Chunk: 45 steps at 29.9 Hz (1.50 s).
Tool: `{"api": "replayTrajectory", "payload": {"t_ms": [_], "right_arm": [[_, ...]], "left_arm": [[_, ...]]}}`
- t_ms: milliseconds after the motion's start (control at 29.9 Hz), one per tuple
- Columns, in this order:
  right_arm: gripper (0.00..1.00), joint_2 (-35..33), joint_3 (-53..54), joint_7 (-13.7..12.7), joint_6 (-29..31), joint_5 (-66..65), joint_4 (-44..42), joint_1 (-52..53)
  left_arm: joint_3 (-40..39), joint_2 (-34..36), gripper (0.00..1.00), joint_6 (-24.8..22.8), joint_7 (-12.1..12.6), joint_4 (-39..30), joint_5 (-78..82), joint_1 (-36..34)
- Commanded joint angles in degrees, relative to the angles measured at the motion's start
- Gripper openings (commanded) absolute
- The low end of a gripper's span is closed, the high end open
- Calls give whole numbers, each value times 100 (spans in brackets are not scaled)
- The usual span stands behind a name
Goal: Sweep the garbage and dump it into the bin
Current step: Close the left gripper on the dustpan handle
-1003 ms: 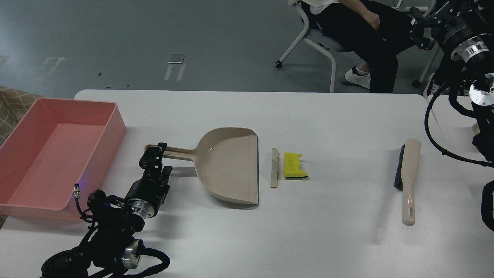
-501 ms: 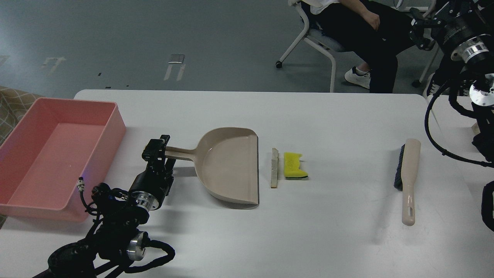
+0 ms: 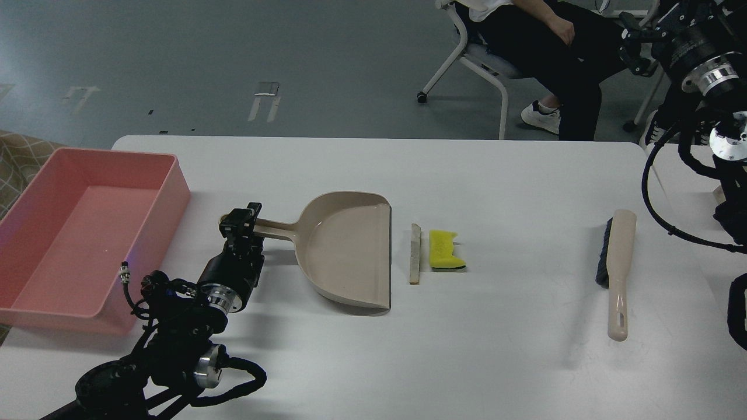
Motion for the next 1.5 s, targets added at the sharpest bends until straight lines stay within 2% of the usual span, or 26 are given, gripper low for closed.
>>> {"api": "replayTrajectory", "payload": {"t_ms": [0, 735, 1471], "right_arm": [[100, 11, -3, 0, 0, 0, 0, -1], [100, 3, -3, 9, 0, 0, -9, -1], [100, -6, -3, 9, 0, 0, -9, -1]], "left_arm": [[19, 2, 53, 0, 0, 0, 0, 8], [36, 2, 39, 0, -17, 114, 9, -1], [45, 11, 33, 0, -61, 220, 27, 8]]}}
